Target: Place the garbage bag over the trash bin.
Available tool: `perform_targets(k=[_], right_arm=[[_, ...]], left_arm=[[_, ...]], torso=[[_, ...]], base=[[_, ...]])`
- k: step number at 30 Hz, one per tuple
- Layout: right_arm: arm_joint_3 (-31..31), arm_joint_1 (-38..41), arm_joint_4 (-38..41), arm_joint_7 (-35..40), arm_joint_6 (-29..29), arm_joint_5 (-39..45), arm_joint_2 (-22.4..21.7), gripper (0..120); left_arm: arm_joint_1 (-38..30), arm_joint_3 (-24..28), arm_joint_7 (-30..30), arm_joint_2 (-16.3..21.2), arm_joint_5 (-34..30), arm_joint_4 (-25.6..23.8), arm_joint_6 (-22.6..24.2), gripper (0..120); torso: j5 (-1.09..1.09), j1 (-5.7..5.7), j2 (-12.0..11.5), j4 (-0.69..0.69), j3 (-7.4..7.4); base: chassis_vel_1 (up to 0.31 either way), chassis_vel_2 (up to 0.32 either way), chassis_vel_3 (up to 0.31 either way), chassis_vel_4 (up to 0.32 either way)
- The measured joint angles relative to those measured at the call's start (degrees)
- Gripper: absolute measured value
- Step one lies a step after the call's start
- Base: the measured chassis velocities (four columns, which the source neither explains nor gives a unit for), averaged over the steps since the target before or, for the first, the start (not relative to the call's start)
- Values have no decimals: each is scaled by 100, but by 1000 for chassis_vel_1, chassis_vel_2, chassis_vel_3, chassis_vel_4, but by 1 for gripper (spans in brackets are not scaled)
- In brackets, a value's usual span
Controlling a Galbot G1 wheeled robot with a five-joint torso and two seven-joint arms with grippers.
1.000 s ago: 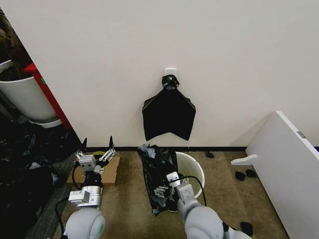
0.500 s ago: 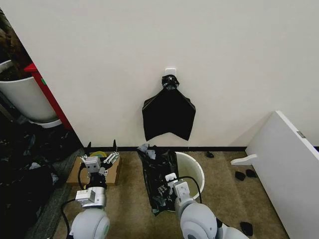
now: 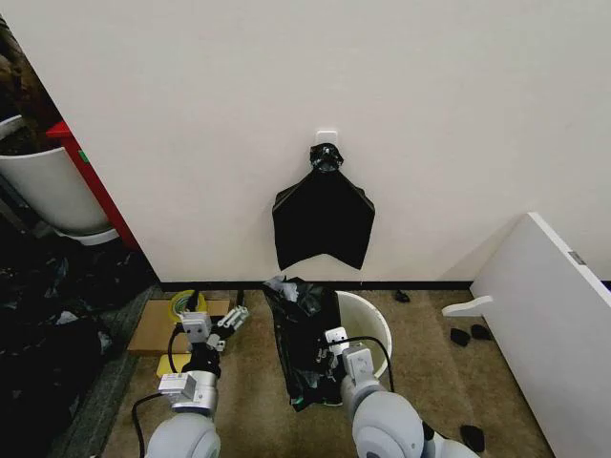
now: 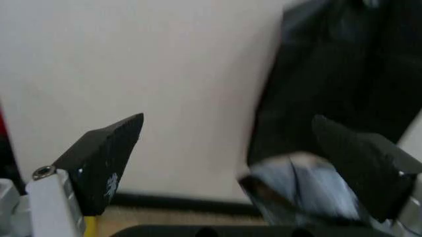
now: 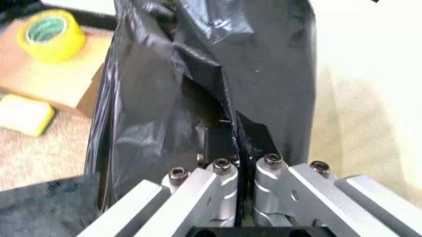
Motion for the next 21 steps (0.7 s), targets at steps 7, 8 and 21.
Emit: perform_targets(k=[7,8,21], right_arm=[[199,-166,19,-68,781,324,93,0],[239,-207,19,-69,861,371,133,0],[674,-418,19,109,1031,536,311,0]], left_arm=[[-283,178,-30,360,-1429,-69,1468,100],[-406,253,7,373,-1719,-33,1712,100],[-778,751,381,232,-2066,370,2187,100]], torso=[[0,0,0,1,0],[0,0,0,1,0],[0,0,0,1,0]], base=[[0,0,0,0],[0,0,0,0],[0,0,0,0]])
